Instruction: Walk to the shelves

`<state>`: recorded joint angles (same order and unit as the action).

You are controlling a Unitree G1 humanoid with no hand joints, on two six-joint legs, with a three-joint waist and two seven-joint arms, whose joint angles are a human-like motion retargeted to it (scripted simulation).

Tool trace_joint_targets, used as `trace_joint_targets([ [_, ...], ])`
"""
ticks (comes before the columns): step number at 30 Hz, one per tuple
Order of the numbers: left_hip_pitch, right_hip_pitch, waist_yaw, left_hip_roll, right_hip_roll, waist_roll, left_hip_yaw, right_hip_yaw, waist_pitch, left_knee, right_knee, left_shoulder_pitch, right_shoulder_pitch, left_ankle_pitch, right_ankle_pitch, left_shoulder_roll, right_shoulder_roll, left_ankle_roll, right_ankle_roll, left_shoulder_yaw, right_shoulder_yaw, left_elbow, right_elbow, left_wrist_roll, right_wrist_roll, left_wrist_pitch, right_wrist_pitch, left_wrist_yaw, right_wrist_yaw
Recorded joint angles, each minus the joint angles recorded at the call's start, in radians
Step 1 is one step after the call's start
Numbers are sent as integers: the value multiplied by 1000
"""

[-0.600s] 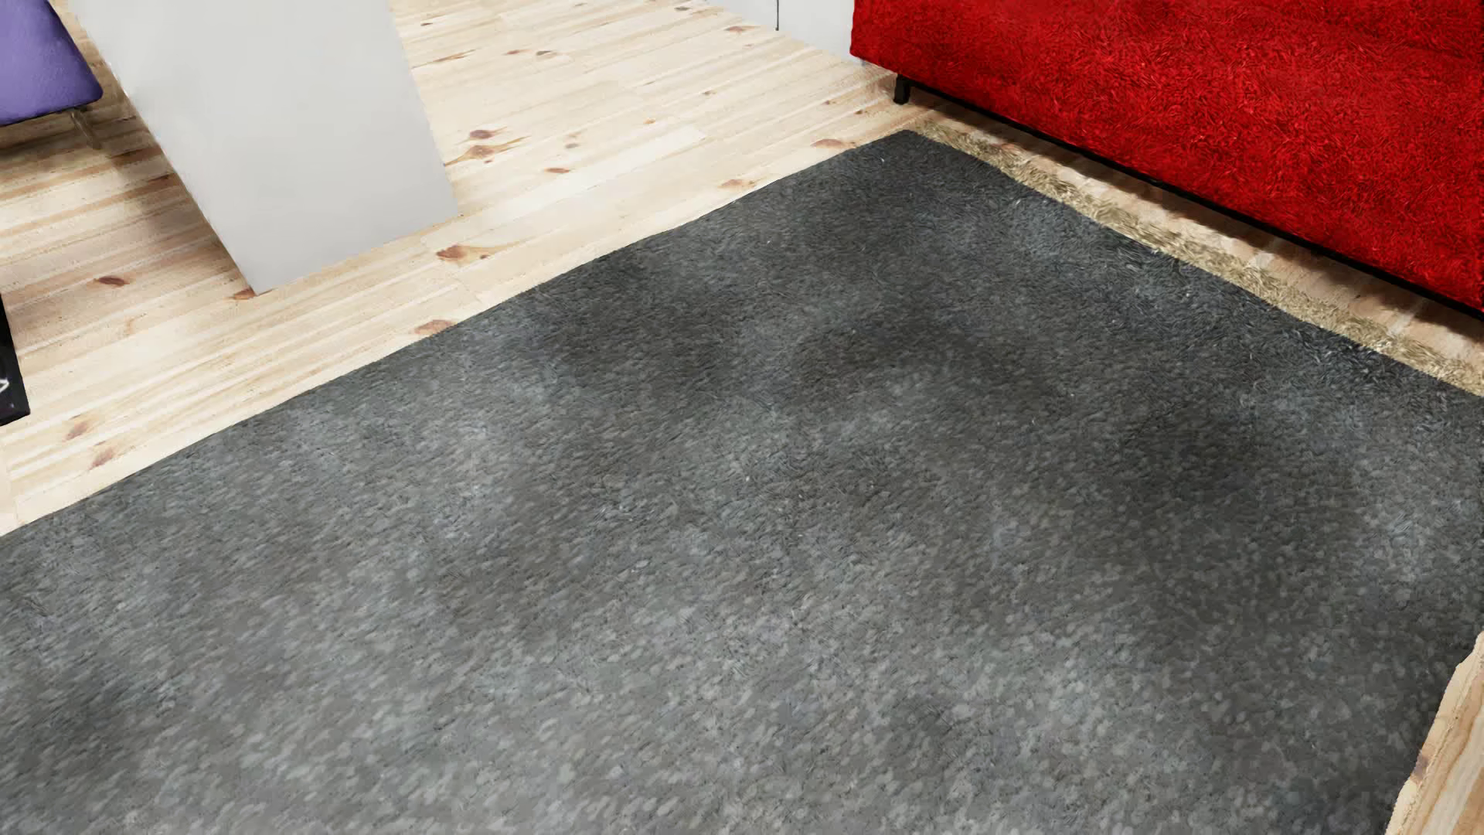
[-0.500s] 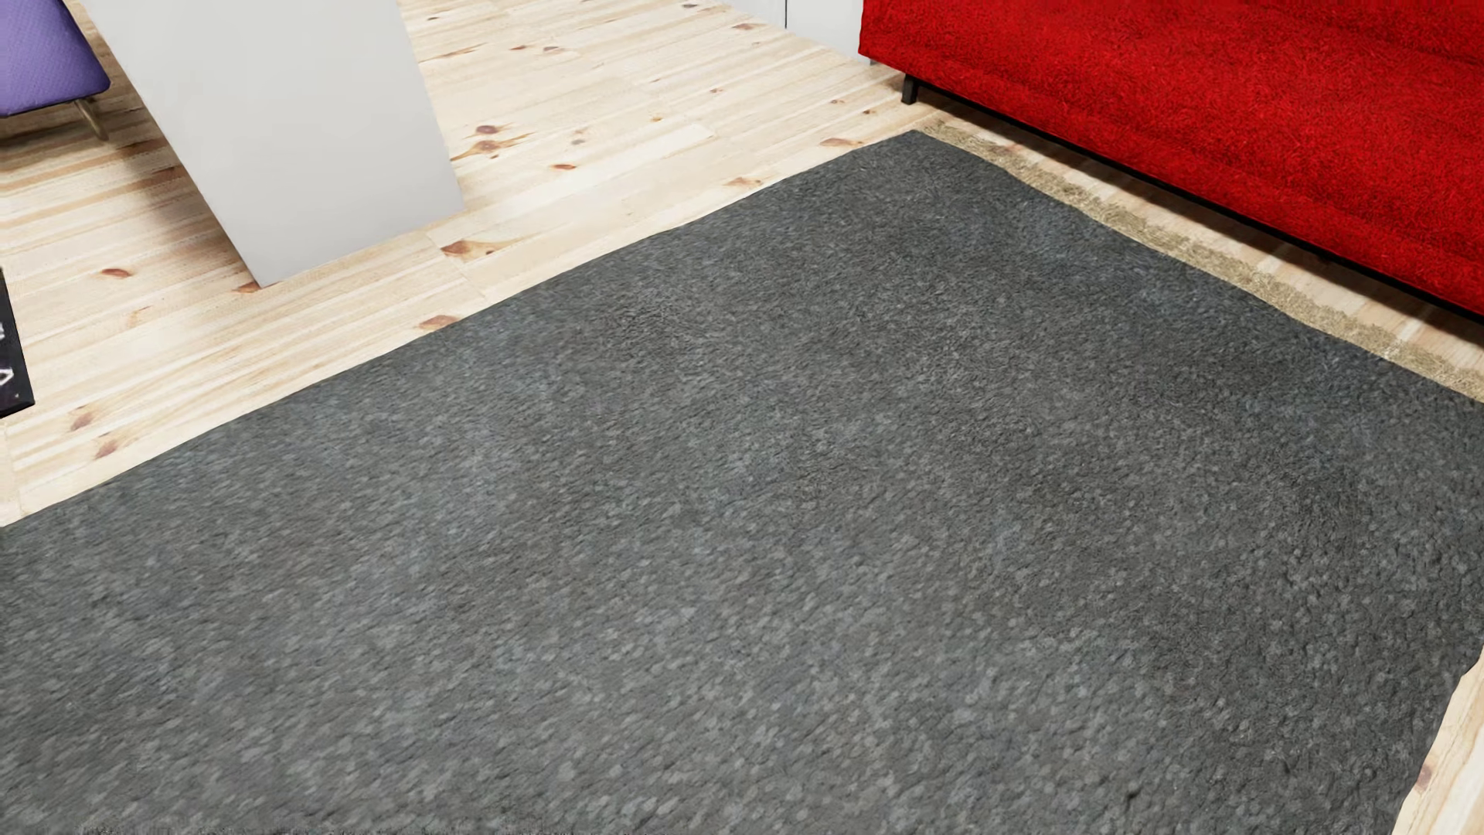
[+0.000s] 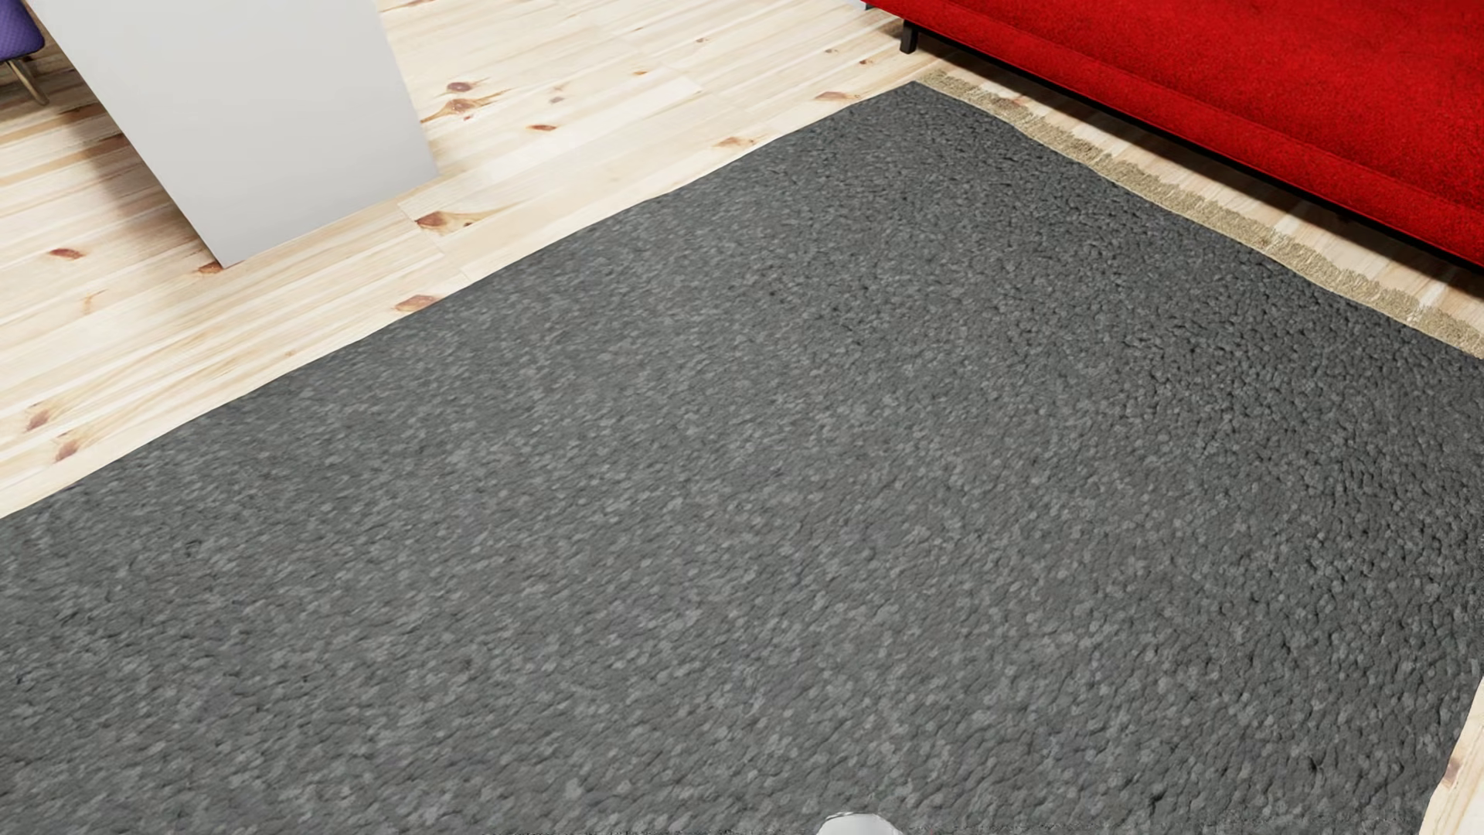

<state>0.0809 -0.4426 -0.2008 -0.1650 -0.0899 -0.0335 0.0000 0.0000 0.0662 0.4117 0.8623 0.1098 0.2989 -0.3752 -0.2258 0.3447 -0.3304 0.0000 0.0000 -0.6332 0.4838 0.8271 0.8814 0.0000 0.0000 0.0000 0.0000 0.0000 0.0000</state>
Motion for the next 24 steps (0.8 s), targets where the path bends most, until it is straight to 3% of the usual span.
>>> trace_joint_targets([
  [4,173,-121,-24,7,-7,1,0,0,30,-20,-169,-49,21,-146,114,2,0,0,0,19,4,-5,101,0,0,0,0,0,0],
  [6,247,-140,-75,4,-44,-1,0,0,32,-41,-164,-72,23,-135,96,-3,-4,0,0,-8,-12,45,118,0,0,0,0,0,0],
  [7,269,-155,-90,28,-16,9,0,0,22,-33,-136,-55,24,-116,99,20,-5,0,0,-65,-1,4,127,0,0,0,0,0,0],
  [8,253,-193,-120,57,-5,21,0,0,7,-5,-56,-38,25,-67,68,-10,0,0,0,6,-9,55,139,0,0,0,0,0,0],
  [9,270,-165,-130,77,7,42,0,0,9,39,-2,-28,39,15,34,-9,-18,0,0,-68,-2,71,116,0,0,0,0,0,0],
  [11,158,-106,-109,90,14,26,0,0,-25,298,47,33,20,366,-45,-2,-1,0,0,-79,21,78,154,0,0,0,0,0,0],
  [12,69,-23,-100,124,53,36,0,0,14,519,36,42,10,481,-82,-12,-3,0,0,-88,-3,86,131,0,0,0,0,0,0],
  [13,-47,35,-24,134,95,40,0,0,32,746,14,69,-3,480,-110,-6,12,0,0,-60,-8,60,106,0,0,0,0,0,0],
  [15,-249,212,76,94,81,1,0,0,41,940,-80,101,-23,439,-132,-4,3,0,0,-76,5,89,56,0,0,0,0,0,0],
  [17,-396,395,220,73,81,-27,0,0,60,716,-213,155,-44,534,-116,-1,8,0,0,9,-14,46,-8,0,0,0,0,0,0],
  [19,-496,547,294,54,69,-37,0,0,58,329,-325,177,-83,630,-110,20,-24,0,0,-37,-10,42,-72,0,0,0,0,0,0],
  [20,-527,613,329,53,69,-37,0,0,52,151,-365,185,-101,514,-126,16,-36,0,0,-18,-17,44,-101,0,0,0,0,0,0],
  [22,-577,701,359,61,59,-37,0,0,23,27,-375,204,-146,87,-168,16,-56,0,0,-35,-27,53,-126,0,0,0,0,0,0],
  [23,-587,732,399,67,59,-38,0,0,33,20,-365,208,-155,135,-177,22,-54,0,0,-53,-47,50,-121,0,0,0,0,0,0],
  [24,-631,762,414,59,46,-48,0,0,26,82,-339,214,-151,389,-144,24,-49,0,0,-51,-66,56,-112,0,0,0,0,0,0],
])
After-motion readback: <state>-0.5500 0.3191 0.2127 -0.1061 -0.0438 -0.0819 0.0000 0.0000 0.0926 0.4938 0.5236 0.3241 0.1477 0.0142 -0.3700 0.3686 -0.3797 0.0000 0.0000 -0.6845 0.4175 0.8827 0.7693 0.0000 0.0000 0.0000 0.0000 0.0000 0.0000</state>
